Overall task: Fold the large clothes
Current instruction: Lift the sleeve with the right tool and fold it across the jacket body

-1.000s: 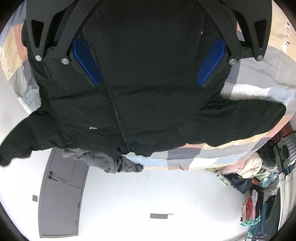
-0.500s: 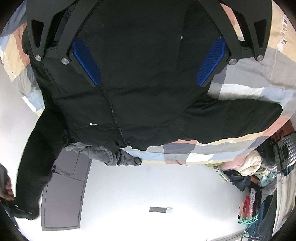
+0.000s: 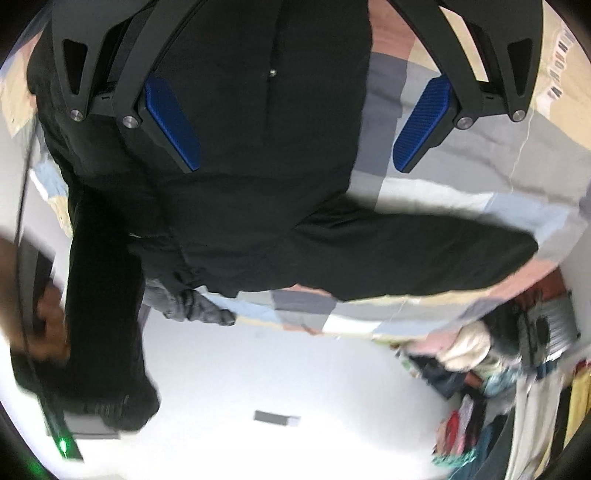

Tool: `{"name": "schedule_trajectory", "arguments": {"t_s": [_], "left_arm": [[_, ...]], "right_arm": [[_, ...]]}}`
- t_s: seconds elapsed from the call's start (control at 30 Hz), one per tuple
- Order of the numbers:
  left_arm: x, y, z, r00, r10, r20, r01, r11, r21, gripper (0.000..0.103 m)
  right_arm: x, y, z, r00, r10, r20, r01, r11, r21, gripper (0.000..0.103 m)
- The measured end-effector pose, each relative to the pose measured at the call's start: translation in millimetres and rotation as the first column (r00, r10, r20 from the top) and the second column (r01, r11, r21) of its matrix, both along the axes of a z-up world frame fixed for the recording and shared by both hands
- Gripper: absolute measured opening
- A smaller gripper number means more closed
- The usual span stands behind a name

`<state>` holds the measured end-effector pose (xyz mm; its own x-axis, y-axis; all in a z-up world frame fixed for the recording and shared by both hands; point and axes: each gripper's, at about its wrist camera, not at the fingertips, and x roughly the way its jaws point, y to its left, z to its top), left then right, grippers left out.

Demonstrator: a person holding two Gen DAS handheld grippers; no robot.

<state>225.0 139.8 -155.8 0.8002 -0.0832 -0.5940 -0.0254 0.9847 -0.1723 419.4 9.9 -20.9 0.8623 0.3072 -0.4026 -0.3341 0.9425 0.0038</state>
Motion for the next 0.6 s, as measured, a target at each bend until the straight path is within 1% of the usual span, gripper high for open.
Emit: {"name": "schedule_trajectory", "arguments": {"t_s": [0.07,0.1,0.13,0.27,0.43,0.53,0.6], "left_arm": [[2,6,-1,1.0,0.018,0.004,-0.018,1.0,-0.01,0.103],[3,8,-2,1.0,0.02,0.004,-0.02,1.0,-0.018,0.103],[3,9,-3,1.0,0.021,0.003,-0.021,1.0,-0.023,0.103],[10,12,-10,1.0,0.028,-0.013,-0.028,0.999,-0.043,0.103],[17,17,-19,0.999,0.032,-0.033,-0.035,0.996,-0.08,0.103],[22,18,-25,0.998,0.033,-0.048,-0.038,0.994,-0.101,0.103],[26,17,-29,0.998,0.03,-0.058,-0.037,0.992,-0.118,0.103]], "right_arm": [[9,23,-30,0.998,0.034,-0.044,-0.035,0.999,-0.008,0.014],[6,24,-37,0.997,0.045,-0.056,-0.045,0.999,-0.008,0.014],[11,36,-56,0.995,0.063,-0.082,-0.065,0.998,-0.014,0.015],[4,42,-113,0.983,0.091,-0.157,-0.098,0.994,-0.039,0.015],[17,53,-168,0.961,0.104,-0.255,-0.125,0.99,-0.066,0.015],[22,51,-182,0.948,0.117,-0.297,-0.138,0.989,-0.05,0.015],[21,48,-177,0.943,0.138,-0.304,-0.153,0.988,-0.026,0.016]]}}
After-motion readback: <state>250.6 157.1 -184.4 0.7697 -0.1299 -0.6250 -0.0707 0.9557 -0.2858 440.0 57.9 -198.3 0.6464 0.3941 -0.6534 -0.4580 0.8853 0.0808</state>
